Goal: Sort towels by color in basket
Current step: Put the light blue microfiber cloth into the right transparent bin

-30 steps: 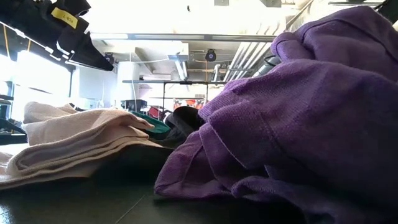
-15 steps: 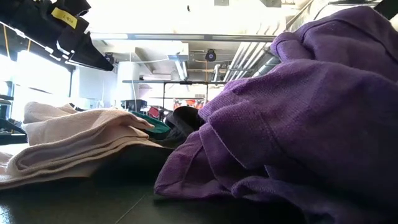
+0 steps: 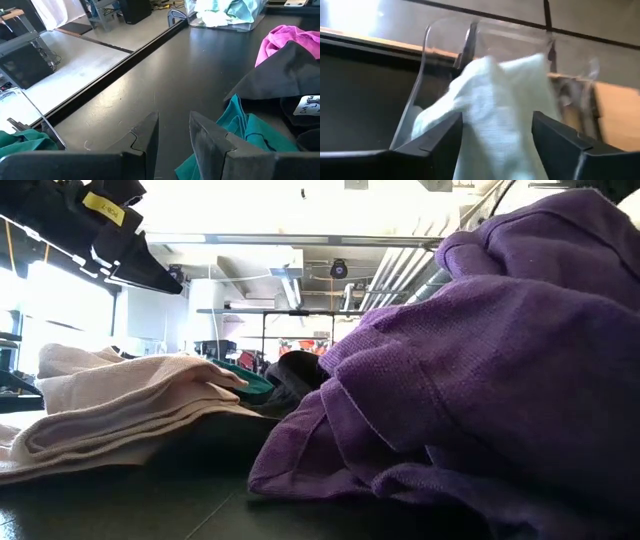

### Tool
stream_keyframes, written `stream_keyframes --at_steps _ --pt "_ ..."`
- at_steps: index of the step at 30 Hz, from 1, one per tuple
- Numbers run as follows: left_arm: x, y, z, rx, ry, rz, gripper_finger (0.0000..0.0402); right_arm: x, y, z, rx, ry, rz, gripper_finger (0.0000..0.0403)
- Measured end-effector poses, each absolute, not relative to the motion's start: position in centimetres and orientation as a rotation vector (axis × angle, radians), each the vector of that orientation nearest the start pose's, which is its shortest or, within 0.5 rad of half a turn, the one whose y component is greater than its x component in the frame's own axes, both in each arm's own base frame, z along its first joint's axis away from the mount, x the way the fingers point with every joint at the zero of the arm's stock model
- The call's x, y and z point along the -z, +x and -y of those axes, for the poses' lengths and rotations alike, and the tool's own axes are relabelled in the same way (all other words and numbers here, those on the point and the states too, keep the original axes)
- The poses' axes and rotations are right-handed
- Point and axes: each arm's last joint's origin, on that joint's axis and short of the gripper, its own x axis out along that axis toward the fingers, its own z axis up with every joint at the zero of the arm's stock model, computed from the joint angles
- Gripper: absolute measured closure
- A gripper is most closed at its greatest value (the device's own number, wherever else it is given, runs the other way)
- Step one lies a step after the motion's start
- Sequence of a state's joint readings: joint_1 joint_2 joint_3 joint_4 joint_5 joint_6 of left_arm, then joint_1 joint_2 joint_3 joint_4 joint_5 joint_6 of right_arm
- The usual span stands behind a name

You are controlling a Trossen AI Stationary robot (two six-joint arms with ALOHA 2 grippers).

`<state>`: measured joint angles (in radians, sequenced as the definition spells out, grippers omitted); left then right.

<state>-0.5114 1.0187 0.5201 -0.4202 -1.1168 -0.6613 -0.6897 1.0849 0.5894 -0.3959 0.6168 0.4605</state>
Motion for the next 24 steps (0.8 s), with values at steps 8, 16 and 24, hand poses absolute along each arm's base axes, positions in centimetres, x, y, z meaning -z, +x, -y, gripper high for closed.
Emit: stream_keyframes --at_steps 8,16,24 --pt "-20.0 16.5 6.3 -0.724 0.055 -0.414 0.0305 -15.0 13.4 13.5 1.451 0.440 -0.572 0.0285" --pt "-20.0 16.6 5.9 -0.748 0.049 -0.414 0.0305 -18.7 13.9 14.4 1.382 0.366 -0.784 0.0263" --pt "-20.0 16.7 5.7 -0.756 0.016 -0.406 0.0305 -23.6 13.8 14.3 1.397 0.376 -0.946 0.0192"
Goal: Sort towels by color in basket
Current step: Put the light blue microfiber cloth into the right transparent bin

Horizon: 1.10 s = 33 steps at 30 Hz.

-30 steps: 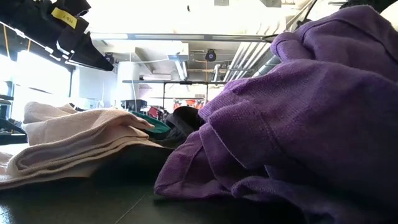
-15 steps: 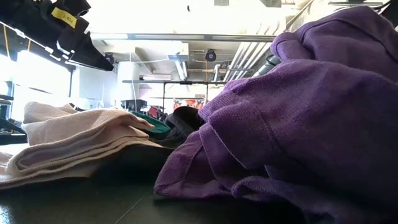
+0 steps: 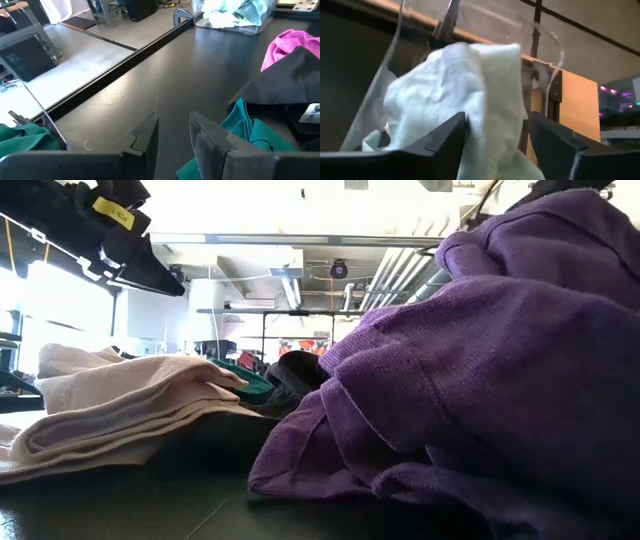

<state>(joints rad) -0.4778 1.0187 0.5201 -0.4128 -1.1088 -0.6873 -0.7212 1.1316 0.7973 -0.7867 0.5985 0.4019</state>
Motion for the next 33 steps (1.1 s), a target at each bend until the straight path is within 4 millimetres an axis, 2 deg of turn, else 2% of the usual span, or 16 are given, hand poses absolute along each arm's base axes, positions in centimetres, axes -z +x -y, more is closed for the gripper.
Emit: stream_keyframes --at_steps 3,7,11,16,18,22,25,29,33 --pt "-20.0 16.7 5.8 -0.751 0.004 -0.408 0.0305 -24.1 14.4 14.3 1.391 0.373 -0.889 0.0192" --pt "-20.0 16.7 5.8 -0.739 -0.005 -0.417 0.0305 -22.8 15.7 13.7 1.368 0.324 -0.781 0.0219" --pt "-20.0 16.7 5.8 -0.738 -0.004 -0.418 0.0305 -20.2 15.9 13.2 1.401 0.349 -0.653 0.0283" --pt "-20.0 16.7 5.8 -0.738 -0.004 -0.418 0.0305 -16.3 14.9 12.4 1.421 0.418 -0.551 0.0382" --pt "-20.0 16.7 5.8 -0.737 -0.005 -0.418 0.0305 -15.4 14.6 12.2 1.418 0.423 -0.536 0.0395" --pt "-19.9 16.7 5.8 -0.737 -0.003 -0.420 0.0305 -15.1 14.3 12.1 1.423 0.420 -0.561 0.0362" --pt "-19.9 16.7 5.8 -0.735 0.005 -0.423 0.0305 -15.9 14.7 12.3 1.406 0.403 -0.574 0.0319" --pt "-19.9 16.7 5.8 -0.734 0.004 -0.423 0.0305 -17.8 15.3 12.7 1.394 0.384 -0.608 0.0251" --pt "-19.9 16.7 5.8 -0.735 -0.003 -0.421 0.0305 -21.0 15.8 12.9 1.376 0.342 -0.627 0.0202"
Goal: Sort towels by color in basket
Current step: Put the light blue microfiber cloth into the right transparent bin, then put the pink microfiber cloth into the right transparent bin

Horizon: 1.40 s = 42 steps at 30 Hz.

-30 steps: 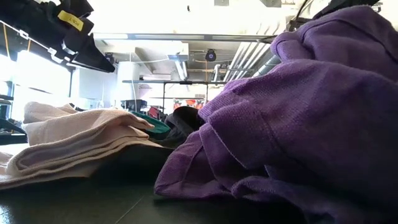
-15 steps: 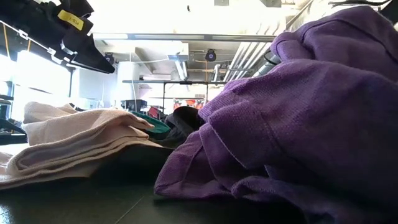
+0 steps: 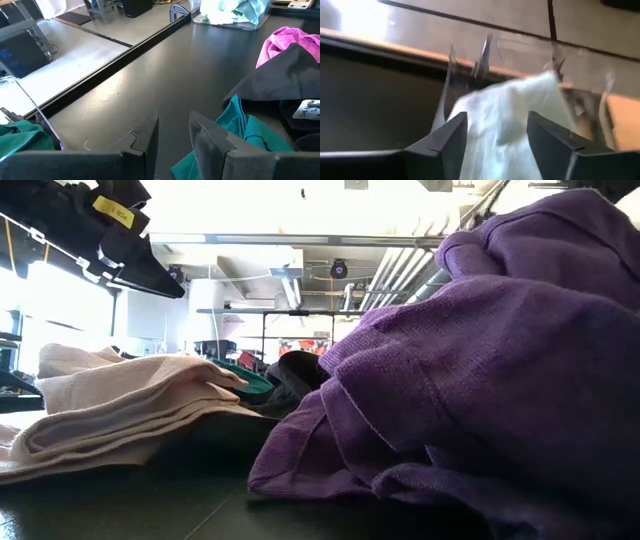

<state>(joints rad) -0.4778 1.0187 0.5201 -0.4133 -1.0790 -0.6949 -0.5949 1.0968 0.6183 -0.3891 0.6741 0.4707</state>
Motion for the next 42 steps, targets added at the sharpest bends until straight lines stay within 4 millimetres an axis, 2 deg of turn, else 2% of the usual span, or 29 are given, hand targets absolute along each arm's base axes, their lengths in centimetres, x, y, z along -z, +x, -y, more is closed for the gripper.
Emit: stream_keyframes --at_steps 4,8,13,17,23,29,32,35,38,42 --pt "-19.9 16.7 5.8 -0.736 -0.006 -0.419 0.0305 -23.9 16.7 11.4 1.285 0.291 -0.543 0.0188" --pt "-19.9 16.8 5.8 -0.742 -0.028 -0.411 0.0305 -24.9 17.8 8.5 1.121 0.245 -0.458 0.0187" --pt "-19.6 17.2 6.0 -0.744 -0.032 -0.410 0.0305 -24.0 19.6 4.0 0.791 0.295 -0.499 0.0187" --pt "-19.0 17.9 6.4 -0.743 -0.036 -0.407 0.0305 -22.2 20.8 0.6 0.540 0.271 -0.560 0.0187" --pt "-17.7 19.2 7.1 -0.726 -0.045 -0.422 0.0305 -20.2 21.7 -3.1 0.286 0.192 -0.639 0.0187" --pt "-17.3 20.2 7.6 -0.703 -0.023 -0.408 0.0305 -18.6 22.0 -4.6 0.070 0.201 -0.775 0.0187" --pt "-17.7 20.7 7.9 -0.680 -0.028 -0.371 0.0305 -18.2 22.3 -4.8 0.036 0.213 -0.797 0.0187" --pt "-18.3 21.2 8.2 -0.633 -0.017 -0.343 0.0305 -17.9 22.3 -4.9 0.021 0.303 -0.836 0.0187" --pt "-18.9 21.6 8.5 -0.580 0.023 -0.317 0.0305 -18.4 22.2 -4.8 -0.013 0.298 -0.903 0.0187" --pt "-19.6 22.1 8.7 -0.526 0.069 -0.286 0.0305 -19.4 22.0 -4.2 0.050 0.237 -0.982 0.0187"
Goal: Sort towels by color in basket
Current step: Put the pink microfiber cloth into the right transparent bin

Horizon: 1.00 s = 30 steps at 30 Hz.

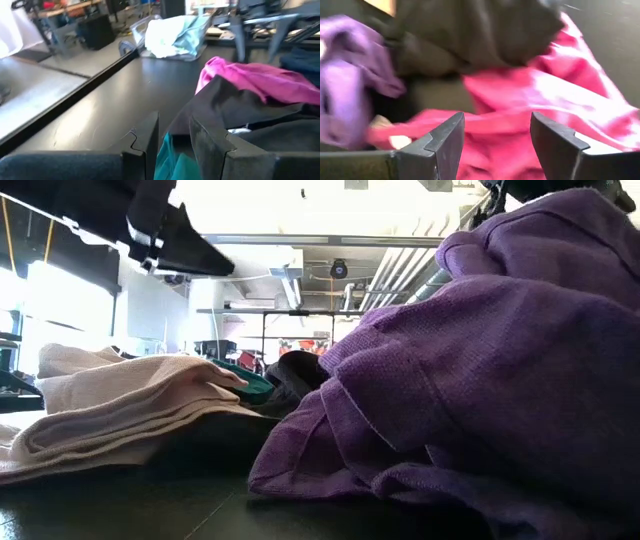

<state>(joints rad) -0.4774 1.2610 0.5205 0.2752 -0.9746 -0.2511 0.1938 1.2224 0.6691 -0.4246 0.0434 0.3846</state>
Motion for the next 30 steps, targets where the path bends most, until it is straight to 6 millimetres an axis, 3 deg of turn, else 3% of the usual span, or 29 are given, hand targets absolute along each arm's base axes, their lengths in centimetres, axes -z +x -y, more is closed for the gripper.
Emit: stream_keyframes --at_steps 6,14,20,26,30 --pt "-19.8 22.2 8.8 -0.516 0.071 -0.272 0.0305 -18.9 21.6 -3.8 0.093 0.106 -1.028 0.0187" --pt "-19.9 22.2 8.6 -0.519 0.089 -0.278 0.0305 -13.8 20.7 -3.6 0.089 0.011 -1.071 0.0190" --pt "-20.1 22.4 8.7 -0.483 0.155 -0.278 0.0305 -11.3 20.8 -3.5 0.141 0.089 -1.003 0.0252" --pt "-20.7 22.6 8.8 -0.467 0.227 -0.250 0.0305 -11.5 21.0 -3.4 0.236 0.107 -0.977 0.0374" --pt "-21.2 22.6 9.3 -0.412 0.294 -0.227 0.0307 -13.9 21.1 -2.9 0.456 0.013 -0.969 0.0380"
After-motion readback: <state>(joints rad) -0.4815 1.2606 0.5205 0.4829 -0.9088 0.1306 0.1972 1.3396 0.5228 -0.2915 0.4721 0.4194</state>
